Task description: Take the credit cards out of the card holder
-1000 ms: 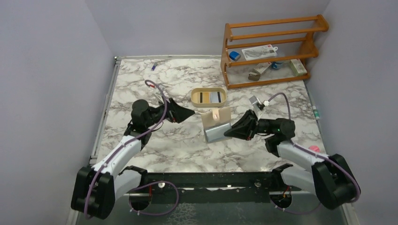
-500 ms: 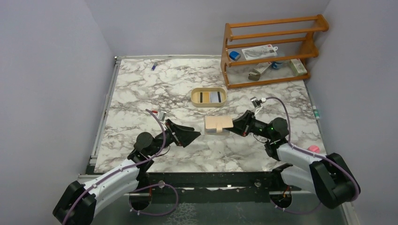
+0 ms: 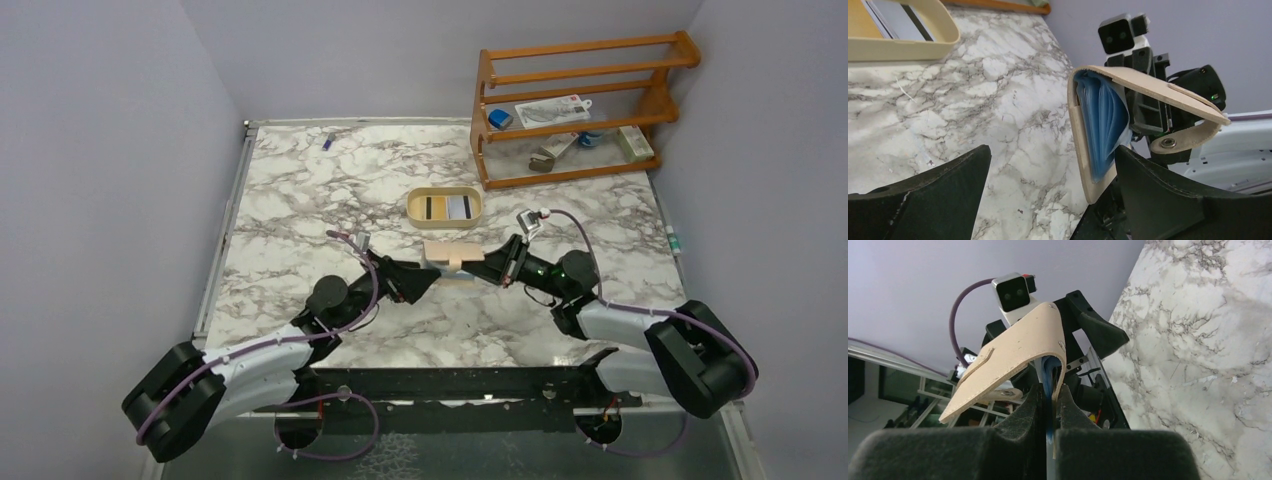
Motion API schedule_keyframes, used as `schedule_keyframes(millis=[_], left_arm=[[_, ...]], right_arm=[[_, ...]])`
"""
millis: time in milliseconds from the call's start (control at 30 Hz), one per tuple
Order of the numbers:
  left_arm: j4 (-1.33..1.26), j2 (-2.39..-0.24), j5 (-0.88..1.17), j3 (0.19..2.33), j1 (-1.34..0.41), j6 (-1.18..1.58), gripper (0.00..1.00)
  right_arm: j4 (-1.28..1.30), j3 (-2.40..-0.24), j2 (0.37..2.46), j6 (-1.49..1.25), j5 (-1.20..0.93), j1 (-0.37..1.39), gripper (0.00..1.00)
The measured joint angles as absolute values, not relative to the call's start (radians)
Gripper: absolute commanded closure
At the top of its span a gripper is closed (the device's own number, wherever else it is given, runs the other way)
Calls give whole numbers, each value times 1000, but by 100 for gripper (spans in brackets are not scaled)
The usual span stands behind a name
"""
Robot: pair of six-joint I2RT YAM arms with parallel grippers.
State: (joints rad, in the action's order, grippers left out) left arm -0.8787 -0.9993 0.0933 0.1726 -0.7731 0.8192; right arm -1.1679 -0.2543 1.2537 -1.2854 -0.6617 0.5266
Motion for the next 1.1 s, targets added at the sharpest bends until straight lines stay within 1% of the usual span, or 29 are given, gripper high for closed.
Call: schedule_keyframes(millis=[133,267,433,600,800,933,1000,1033,1067,1100], left_arm=[[-890,-915,36,149,-780,797,9],[-927,-874,9,130,-780,799,9],[-1028,-875,-34,69,-783,838,8],[-1102,-941,-119,54,-813,862,8],[-1152,-1117,-218,84,-878,898,9],[-1174,-1180,-265,104,-900,912,12],[-1185,-1203,-290,108,-907,927,16],[-1186,-1209,-305,108,-910,935,21],[-1186,-1213,-320,108,-915,945,28],[-1187,-1214,-336,107,-922,953,32]], right_arm=[[-1278,-205,1272,-1353,-633,538,99],[-1454,-149,1393,-1445,-591,549,99],[-1487,-126,1485,-1517,-499,584,99],[-1495,-130,1511,-1566,-369,662,99],[-1494,-161,1629,-1678,-253,716,99],[-1494,-162,1649,-1729,-206,756,99],[-1494,-163,1649,-1744,-194,764,99],[-1494,-165,1649,-1748,-190,766,99],[-1494,-168,1649,-1752,-186,766,99],[-1494,-173,1649,-1754,-182,766,99]])
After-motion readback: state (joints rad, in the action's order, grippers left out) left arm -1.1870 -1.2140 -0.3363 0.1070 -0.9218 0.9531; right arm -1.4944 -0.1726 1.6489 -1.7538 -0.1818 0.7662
